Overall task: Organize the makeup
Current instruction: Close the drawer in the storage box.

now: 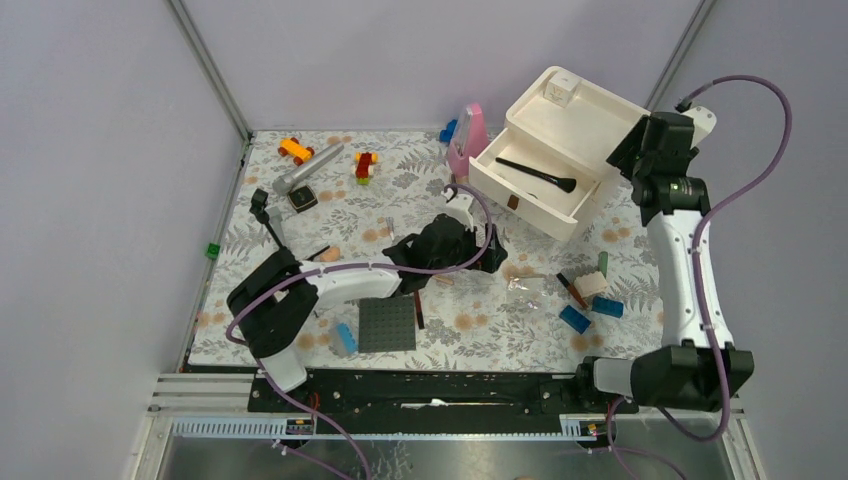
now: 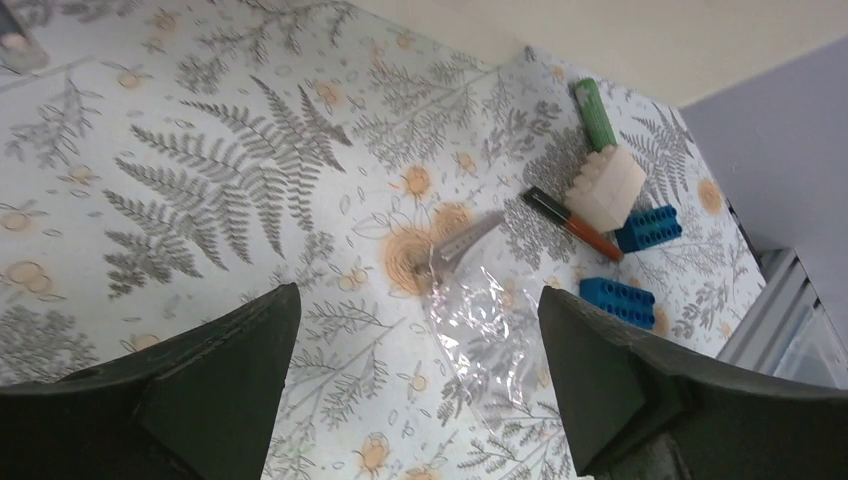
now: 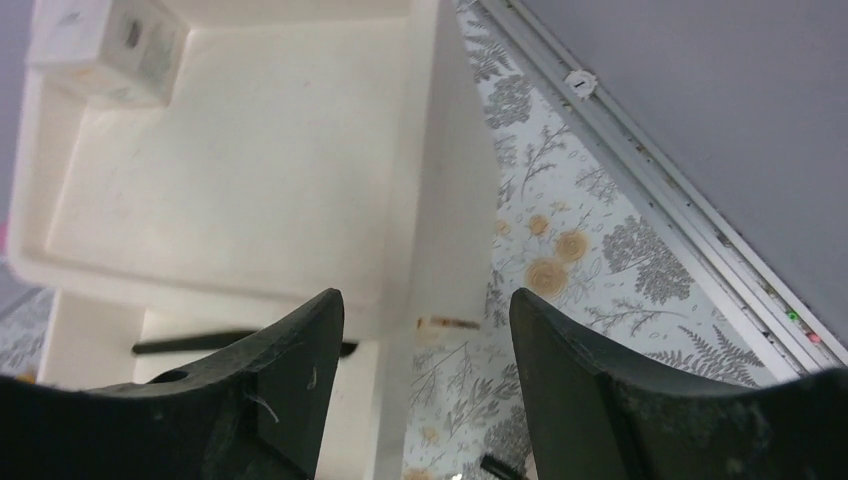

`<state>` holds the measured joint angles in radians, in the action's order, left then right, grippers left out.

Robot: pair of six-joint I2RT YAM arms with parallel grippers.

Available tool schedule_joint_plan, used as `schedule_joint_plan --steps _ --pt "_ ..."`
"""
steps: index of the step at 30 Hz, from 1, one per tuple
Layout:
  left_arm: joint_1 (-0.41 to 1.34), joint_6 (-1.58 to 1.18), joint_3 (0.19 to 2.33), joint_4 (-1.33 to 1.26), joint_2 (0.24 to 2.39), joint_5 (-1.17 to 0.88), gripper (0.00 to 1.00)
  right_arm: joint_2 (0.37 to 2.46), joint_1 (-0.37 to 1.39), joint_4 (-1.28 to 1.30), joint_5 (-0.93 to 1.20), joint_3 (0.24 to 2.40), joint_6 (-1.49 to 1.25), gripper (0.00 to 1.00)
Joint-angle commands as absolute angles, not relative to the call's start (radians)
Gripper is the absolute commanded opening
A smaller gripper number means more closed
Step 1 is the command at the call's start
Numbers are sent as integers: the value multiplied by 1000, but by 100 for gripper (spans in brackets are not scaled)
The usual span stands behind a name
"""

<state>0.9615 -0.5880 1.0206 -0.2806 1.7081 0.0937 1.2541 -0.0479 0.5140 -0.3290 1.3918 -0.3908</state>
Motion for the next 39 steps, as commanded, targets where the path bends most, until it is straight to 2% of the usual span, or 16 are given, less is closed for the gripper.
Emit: schedule_joint_plan --steps 1,13,24,30,34,39 --pt "935 -544 1067 -365 1678 85 94 1339 -128 473 -250 1501 -381 69" --pt "919 -510 1125 -382 1733 65 90 1569 -218 451 -164 1649 -401 69" --pt "892 -485 1194 -372 1802 20 88 1738 -218 492 -117 1778 -377 53" --pt "881 -469 1269 -359 1856 14 88 1772 -218 509 -121 1804 -355 31" --pt "873 -462 1330 -351 1899 5 88 1787 -218 511 -100 1810 -339 1" --pt "870 -462 1399 -346 1948 5 88 1794 -218 514 -78 1809 -329 0"
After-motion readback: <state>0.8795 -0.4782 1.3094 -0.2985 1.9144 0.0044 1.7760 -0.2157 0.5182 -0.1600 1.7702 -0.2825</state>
